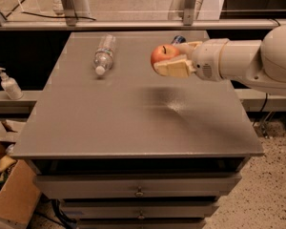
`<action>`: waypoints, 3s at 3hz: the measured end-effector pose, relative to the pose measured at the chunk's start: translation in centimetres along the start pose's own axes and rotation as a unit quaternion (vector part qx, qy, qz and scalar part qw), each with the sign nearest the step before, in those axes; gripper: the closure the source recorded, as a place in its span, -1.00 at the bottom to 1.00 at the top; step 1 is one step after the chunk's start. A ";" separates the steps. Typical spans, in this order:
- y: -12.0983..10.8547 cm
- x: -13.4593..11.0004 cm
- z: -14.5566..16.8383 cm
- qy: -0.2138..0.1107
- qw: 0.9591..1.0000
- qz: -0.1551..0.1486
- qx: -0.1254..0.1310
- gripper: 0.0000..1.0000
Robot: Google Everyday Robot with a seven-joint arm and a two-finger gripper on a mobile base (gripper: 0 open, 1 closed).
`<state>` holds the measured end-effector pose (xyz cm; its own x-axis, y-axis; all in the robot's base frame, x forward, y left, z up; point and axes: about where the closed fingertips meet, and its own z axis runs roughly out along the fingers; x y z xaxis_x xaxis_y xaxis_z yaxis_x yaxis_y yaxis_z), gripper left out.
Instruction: Move apple near redbull can
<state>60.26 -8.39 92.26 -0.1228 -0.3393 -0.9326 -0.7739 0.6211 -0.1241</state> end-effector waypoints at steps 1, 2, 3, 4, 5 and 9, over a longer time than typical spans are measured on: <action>-6.6 0.4 1.6 -0.007 0.999 0.014 0.040 1.00; -11.9 1.7 3.4 0.010 0.997 0.014 0.078 1.00; -15.7 3.3 3.8 0.029 0.993 0.010 0.114 1.00; -18.4 4.2 3.1 0.022 0.988 0.014 0.150 1.00; -19.8 4.8 3.0 0.022 0.986 0.017 0.165 1.00; -21.2 8.3 5.0 0.104 0.985 0.068 0.124 0.65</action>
Offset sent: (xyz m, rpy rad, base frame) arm 0.1687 -0.0952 -0.0293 -0.0720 -0.0262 -0.2597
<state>78.81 -20.85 85.49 -0.3593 -0.3628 -0.8598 -0.5696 0.8151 -0.1059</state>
